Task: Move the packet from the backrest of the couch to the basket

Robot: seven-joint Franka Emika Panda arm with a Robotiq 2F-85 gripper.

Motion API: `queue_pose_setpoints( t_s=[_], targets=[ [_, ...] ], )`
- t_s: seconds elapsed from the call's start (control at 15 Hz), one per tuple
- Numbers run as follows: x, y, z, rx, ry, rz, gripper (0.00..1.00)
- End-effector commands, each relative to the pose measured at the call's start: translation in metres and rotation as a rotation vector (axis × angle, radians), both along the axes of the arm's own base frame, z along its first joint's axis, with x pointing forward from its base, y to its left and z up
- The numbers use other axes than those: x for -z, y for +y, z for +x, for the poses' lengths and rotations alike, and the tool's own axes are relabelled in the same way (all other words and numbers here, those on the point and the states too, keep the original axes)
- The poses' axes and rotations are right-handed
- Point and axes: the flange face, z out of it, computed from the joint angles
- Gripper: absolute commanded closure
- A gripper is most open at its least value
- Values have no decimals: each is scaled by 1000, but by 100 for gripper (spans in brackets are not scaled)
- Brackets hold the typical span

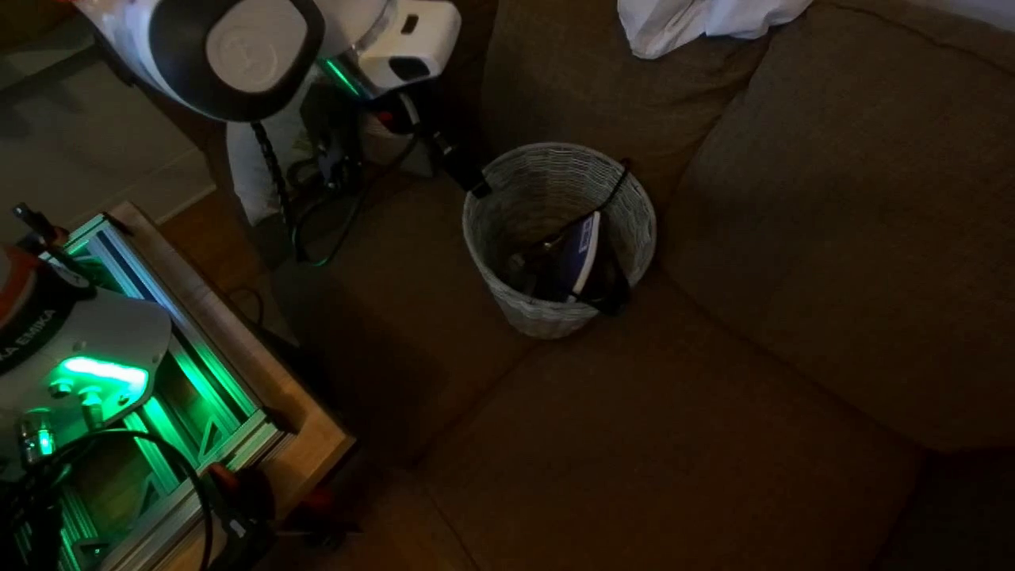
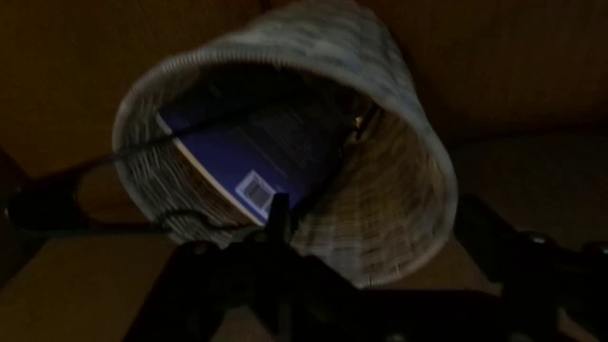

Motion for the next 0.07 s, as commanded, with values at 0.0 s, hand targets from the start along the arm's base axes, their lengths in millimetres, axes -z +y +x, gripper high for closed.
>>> queue_pose_setpoints(
  t_s=[0.0],
  targets=[
    [-17,8,5,-10,-51,8,0]
  ],
)
